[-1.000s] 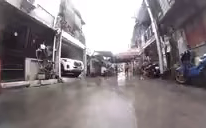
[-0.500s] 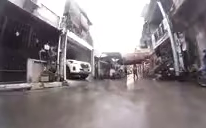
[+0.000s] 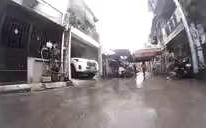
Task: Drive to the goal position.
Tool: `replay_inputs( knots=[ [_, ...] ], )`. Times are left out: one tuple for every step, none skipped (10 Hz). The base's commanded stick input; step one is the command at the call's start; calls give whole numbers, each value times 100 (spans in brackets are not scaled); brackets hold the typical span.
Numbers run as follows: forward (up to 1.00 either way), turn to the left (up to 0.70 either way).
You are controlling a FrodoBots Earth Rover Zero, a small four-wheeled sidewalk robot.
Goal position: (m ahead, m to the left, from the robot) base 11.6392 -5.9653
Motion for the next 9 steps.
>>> replay_inputs(
  knots=[
    [99,11],
    [99,29],
    [99,0],
    [99,0],
    [99,3],
    [99,33],
    [99,0],
    [99,0],
    [99,8]
  ],
)
